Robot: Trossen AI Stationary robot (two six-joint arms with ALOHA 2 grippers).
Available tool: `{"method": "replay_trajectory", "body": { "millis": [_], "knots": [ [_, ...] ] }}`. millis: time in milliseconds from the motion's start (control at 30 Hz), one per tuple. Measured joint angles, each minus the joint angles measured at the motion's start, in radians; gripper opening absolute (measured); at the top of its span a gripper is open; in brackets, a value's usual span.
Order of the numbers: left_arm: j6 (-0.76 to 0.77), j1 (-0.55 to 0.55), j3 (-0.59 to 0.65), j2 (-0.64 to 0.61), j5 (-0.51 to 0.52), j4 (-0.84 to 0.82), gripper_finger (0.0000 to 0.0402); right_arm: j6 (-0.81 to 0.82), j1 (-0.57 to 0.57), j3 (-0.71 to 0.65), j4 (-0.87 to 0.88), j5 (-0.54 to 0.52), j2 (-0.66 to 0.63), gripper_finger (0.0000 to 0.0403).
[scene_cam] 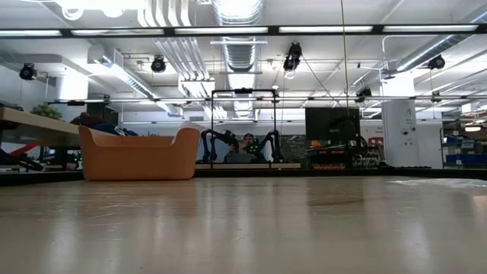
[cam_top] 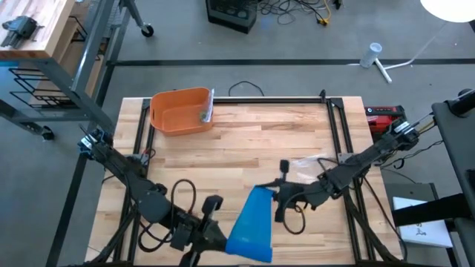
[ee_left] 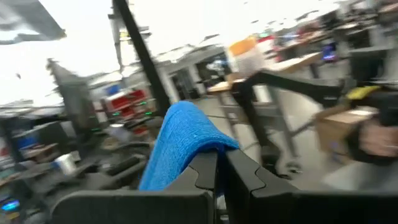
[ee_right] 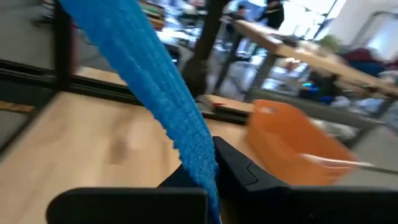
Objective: Roll bandage
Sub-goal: Roll the blue bandage
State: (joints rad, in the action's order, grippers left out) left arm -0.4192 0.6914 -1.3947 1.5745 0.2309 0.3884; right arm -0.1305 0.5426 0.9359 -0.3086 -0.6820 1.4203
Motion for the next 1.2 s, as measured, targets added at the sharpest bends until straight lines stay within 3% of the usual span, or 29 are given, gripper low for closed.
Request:
{"method": "replay_trajectory", "body": {
  "millis": [267, 667, 767, 1200],
  "knots": [
    [-0.072, -0.024, 0.018, -0.028, 0.184, 0.001, 0.0000, 0.008, 0.037, 0.105, -0.025, 0.002, 0.107, 0.0000],
    [-0.073, -0.025, 0.028, -0.136, 0.261, -0.101, 0.0000, 0.010, 0.132, 0.143, -0.018, -0.063, 0.121, 0.0000],
    [-0.094, -0.026, 0.029, -0.137, 0.329, -0.122, 0.0000, 0.025, 0.135, 0.143, -0.017, -0.058, 0.121, 0.0000],
    [-0.120, -0.042, 0.031, -0.111, 0.435, -0.149, 0.0000, 0.052, 0.147, 0.201, -0.023, -0.041, 0.121, 0.0000]
  ]
}}
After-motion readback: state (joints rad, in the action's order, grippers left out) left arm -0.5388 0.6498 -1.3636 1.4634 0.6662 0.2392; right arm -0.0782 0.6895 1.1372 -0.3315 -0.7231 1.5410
